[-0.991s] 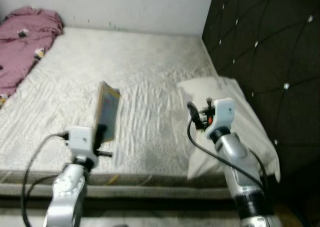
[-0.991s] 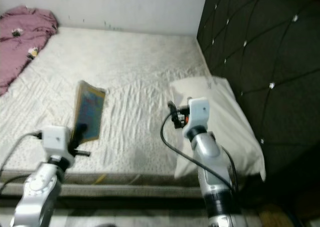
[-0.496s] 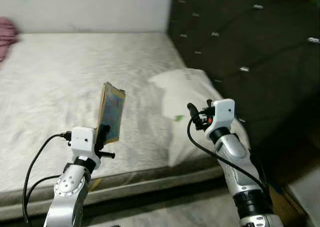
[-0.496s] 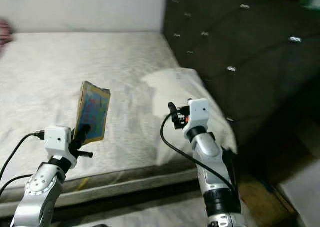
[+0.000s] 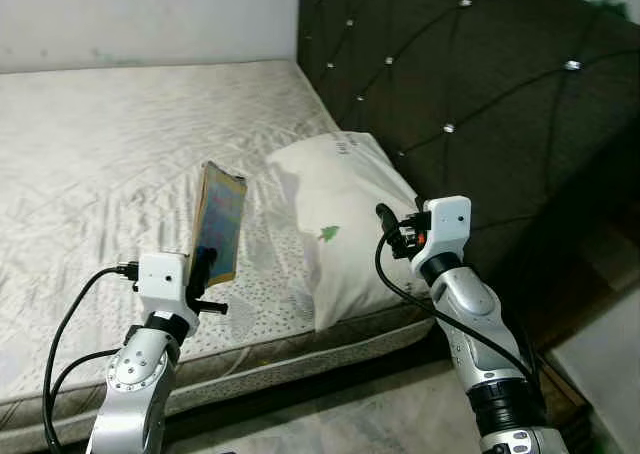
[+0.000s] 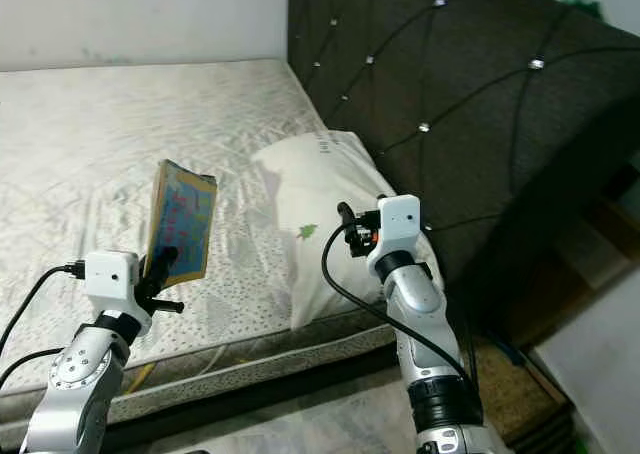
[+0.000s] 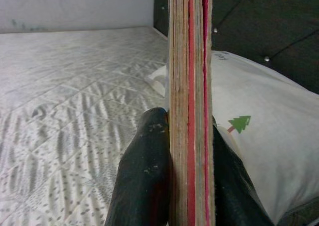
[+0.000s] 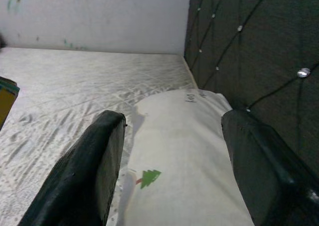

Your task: Clean up the room

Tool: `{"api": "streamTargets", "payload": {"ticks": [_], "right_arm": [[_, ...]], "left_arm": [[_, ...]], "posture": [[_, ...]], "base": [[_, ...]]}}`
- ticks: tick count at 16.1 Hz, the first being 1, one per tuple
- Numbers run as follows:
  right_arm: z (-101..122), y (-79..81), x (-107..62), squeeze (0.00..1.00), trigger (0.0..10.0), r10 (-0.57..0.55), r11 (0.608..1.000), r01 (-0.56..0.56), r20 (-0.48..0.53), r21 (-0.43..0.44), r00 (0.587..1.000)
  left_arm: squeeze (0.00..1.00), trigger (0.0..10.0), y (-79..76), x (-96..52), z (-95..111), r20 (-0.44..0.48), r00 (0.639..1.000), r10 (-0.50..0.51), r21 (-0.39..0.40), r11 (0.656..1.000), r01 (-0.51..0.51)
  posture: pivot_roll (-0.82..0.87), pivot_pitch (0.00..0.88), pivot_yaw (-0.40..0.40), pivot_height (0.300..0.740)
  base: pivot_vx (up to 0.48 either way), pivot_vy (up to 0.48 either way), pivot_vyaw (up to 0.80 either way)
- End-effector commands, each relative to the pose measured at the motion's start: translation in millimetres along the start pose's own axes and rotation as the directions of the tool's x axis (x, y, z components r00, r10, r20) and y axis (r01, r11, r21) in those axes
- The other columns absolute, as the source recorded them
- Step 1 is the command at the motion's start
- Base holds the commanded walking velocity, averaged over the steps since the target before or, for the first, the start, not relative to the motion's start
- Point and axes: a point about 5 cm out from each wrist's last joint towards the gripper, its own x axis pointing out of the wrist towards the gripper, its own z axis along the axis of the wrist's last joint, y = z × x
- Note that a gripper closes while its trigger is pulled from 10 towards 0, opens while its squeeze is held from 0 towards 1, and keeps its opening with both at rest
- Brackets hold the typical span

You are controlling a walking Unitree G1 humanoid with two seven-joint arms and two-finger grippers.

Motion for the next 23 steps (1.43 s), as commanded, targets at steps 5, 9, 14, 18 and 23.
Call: {"api": "streamTargets", "payload": {"ticks": [5, 9, 14, 18, 23], "right_arm": [[3.3, 0.3, 1.3, 0.0, 10.0, 0.013, 1.0, -0.013, 0.014, -0.019, 1.0], [2.1, -0.4, 0.5, 0.0, 10.0, 0.011, 1.0, -0.011, 0.01, -0.019, 1.0], [1.4, -0.8, 0.2, 0.0, 10.0, 0.01, 1.0, -0.01, 0.008, -0.015, 1.0], [0.9, -1.0, -0.2, 0.0, 10.0, 0.009, 1.0, -0.009, 0.008, -0.007, 1.0], [-0.2, 0.9, -0.8, 0.0, 10.0, 0.018, 1.0, -0.018, 0.008, -0.007, 1.0]], "left_arm": [[0.0, 10.0, 0.8, 1.6, 11.8, 0.055, 0.998, 0.003, 0.001, 1.0, -0.003], [0.0, 10.0, 0.8, 1.6, 11.6, 0.052, 0.999, -0.001, -0.001, 1.0, 0.001], [0.0, 10.0, 2.0, 1.1, 10.6, 0.042, 0.999, 0.01, 0.007, 1.0, -0.011], [0.0, 10.0, 6.9, 1.1, 11.0, 0.049, 0.997, 0.066, 0.028, 0.997, -0.068], [0.0, 10.0, 15.2, 1.0, 12.2, 0.056, 0.989, 0.139, 0.013, 0.99, -0.14]], "posture": [[-0.06, 0.0, -0.043, 0.74], [-0.06, 0.0, -0.041, 0.74], [-0.06, 0.0, -0.041, 0.74], [-0.06, 0.0, -0.042, 0.74], [-0.06, 0.0, -0.039, 0.74]], "base": [[0.203, 0.0, 0.31], [0.276, 0.0, 0.0], [0.176, 0.0, 0.0], [0.0, 0.0, 0.0], [0.0, 0.0, 0.0]]}}
